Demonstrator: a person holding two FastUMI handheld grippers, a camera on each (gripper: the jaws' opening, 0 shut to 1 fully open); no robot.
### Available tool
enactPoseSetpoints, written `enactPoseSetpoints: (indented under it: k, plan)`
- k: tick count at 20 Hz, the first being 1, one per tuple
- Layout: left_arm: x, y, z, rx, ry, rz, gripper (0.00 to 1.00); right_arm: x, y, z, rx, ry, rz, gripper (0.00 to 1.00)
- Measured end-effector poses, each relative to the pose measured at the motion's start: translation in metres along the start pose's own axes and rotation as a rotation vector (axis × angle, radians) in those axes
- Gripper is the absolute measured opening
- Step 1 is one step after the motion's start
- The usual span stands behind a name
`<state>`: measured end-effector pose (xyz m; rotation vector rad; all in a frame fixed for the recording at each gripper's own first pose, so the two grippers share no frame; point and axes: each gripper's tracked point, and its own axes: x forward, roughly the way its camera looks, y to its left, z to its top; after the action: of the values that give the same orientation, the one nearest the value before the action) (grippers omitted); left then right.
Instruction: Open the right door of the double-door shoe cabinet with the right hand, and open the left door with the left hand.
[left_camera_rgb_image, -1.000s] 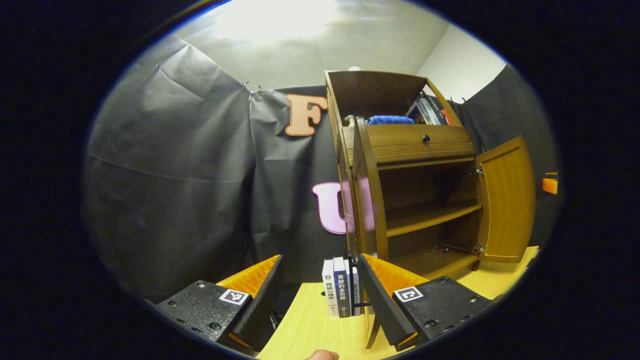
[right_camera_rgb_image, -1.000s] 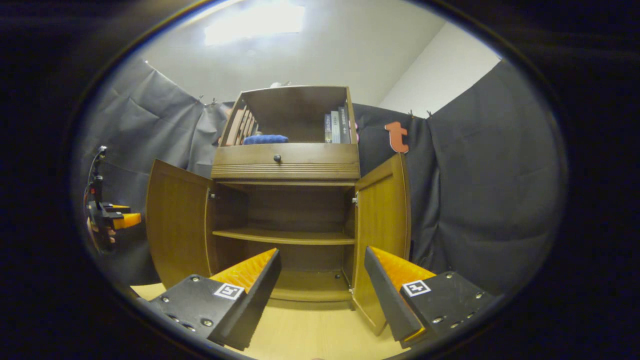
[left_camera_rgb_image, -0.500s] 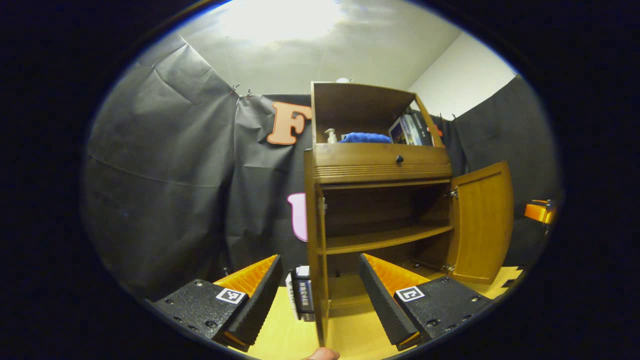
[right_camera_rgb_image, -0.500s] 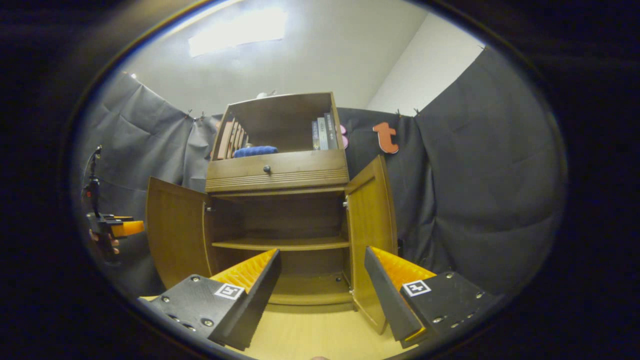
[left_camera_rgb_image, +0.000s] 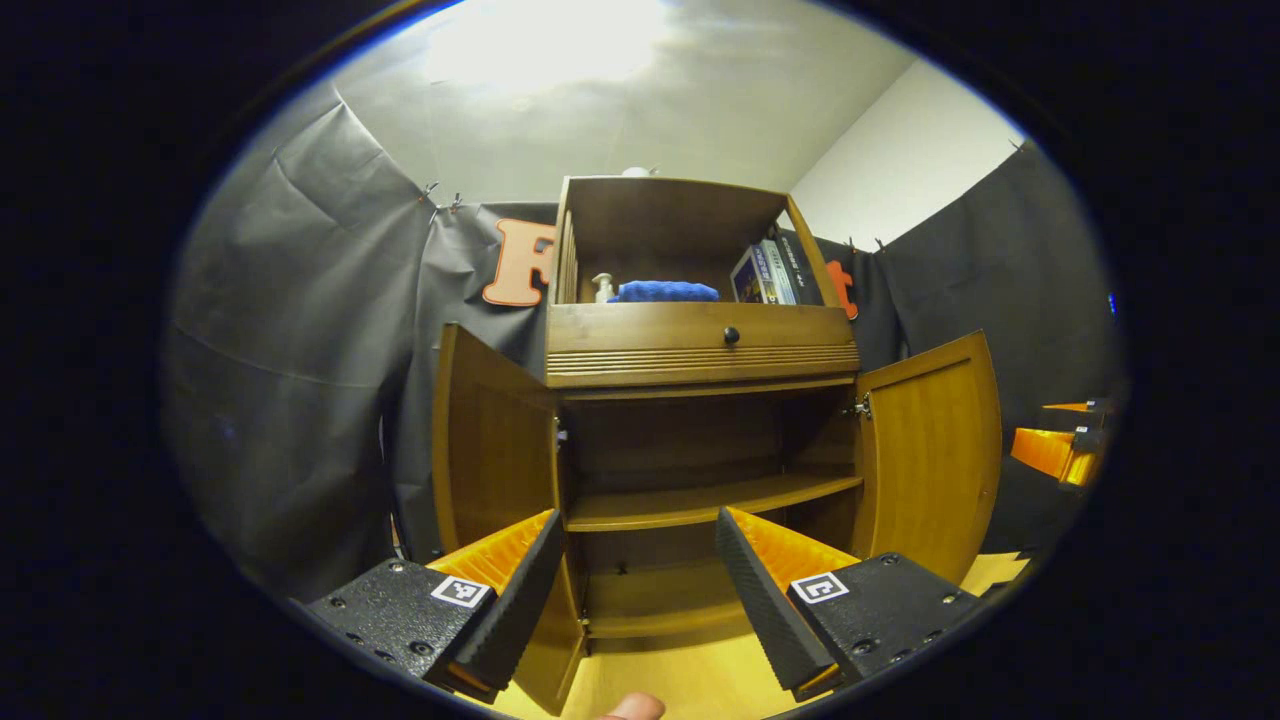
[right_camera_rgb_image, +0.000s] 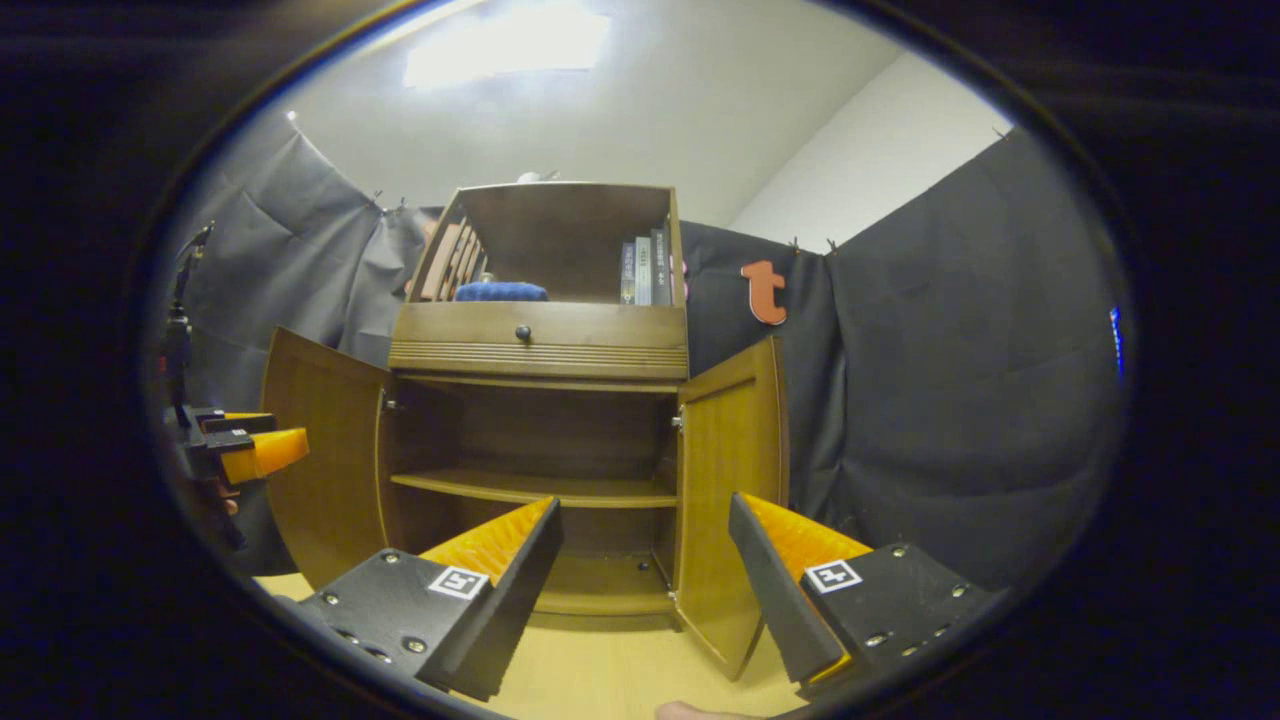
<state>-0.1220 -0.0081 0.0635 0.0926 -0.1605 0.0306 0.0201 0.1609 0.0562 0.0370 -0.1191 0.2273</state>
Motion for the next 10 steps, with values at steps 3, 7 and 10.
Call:
enactPoseSetpoints:
  k: [3,7,10]
  plan:
    - [0.013,-0.018,-0.009,-0.004,0.019,-0.011,0.99,0.004,0.006,0.003,0.017,-0.01,0.008,0.95]
    - [0.03,-0.027,-0.008,-0.038,0.009,-0.001,0.96,0.016,0.0,0.007,0.01,-0.028,-0.019,0.99]
    - [0.045,-0.033,-0.013,-0.069,0.014,-0.005,0.99,0.026,0.002,0.009,0.034,-0.051,-0.031,0.99]
